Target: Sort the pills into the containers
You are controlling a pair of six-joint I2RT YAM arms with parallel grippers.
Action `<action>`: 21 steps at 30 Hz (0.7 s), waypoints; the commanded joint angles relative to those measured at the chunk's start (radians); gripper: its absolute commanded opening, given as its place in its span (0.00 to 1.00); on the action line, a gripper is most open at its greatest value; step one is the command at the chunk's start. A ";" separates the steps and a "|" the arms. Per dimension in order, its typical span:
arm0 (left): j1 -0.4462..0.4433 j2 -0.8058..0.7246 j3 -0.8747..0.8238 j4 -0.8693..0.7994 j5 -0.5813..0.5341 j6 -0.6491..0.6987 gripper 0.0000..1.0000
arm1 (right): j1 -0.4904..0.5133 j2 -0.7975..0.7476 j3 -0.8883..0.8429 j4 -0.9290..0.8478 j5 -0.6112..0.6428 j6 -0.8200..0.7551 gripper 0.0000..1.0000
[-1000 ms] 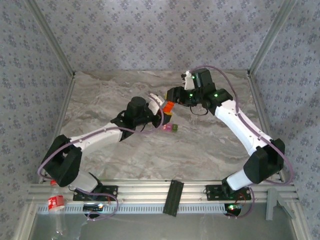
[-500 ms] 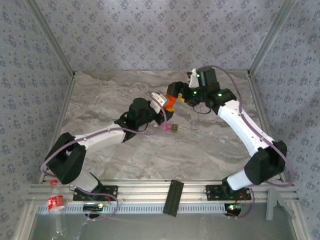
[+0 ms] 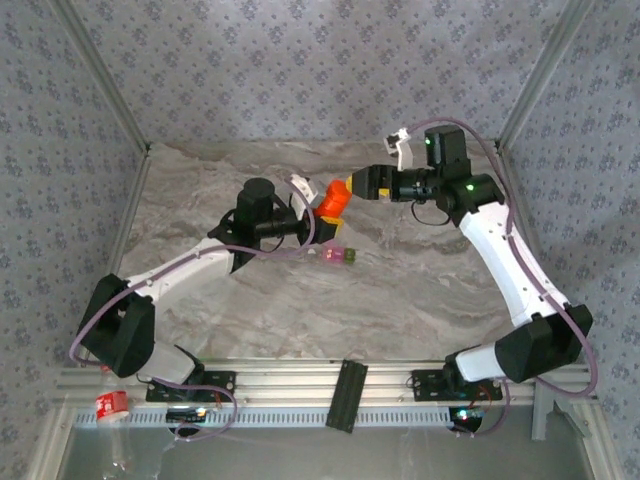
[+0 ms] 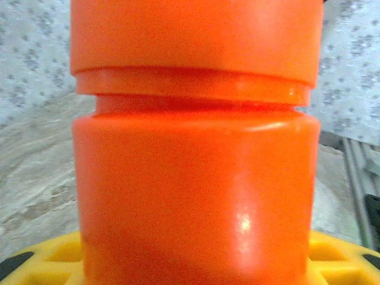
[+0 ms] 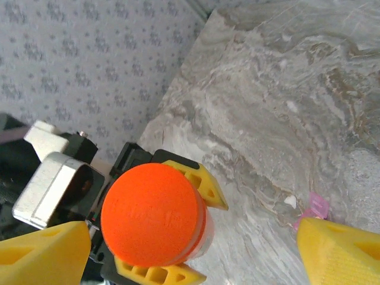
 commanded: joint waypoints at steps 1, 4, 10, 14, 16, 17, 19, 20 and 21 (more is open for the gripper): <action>0.004 0.003 0.050 -0.049 0.105 0.012 0.00 | 0.032 0.021 0.076 -0.098 -0.049 -0.128 0.90; 0.004 0.007 0.052 -0.046 0.109 0.006 0.00 | 0.059 0.051 0.101 -0.137 -0.025 -0.155 0.89; 0.004 0.012 0.053 -0.045 0.108 0.007 0.00 | 0.084 0.063 0.084 -0.144 -0.012 -0.162 0.84; 0.003 0.013 0.053 -0.042 0.107 0.006 0.00 | 0.085 0.063 0.070 -0.142 -0.013 -0.159 0.75; 0.002 0.015 0.055 -0.042 0.105 0.007 0.00 | 0.086 0.063 0.063 -0.138 -0.019 -0.156 0.67; 0.003 0.015 0.054 -0.042 0.103 0.006 0.00 | 0.085 0.063 0.060 -0.136 -0.021 -0.155 0.62; 0.003 0.015 0.054 -0.041 0.098 0.007 0.00 | 0.085 0.062 0.049 -0.129 -0.036 -0.150 0.52; 0.003 0.015 0.055 -0.039 0.095 0.006 0.00 | 0.087 0.061 0.044 -0.124 -0.041 -0.146 0.48; 0.003 0.014 0.054 -0.038 0.091 0.008 0.00 | 0.089 0.061 0.037 -0.115 -0.046 -0.141 0.46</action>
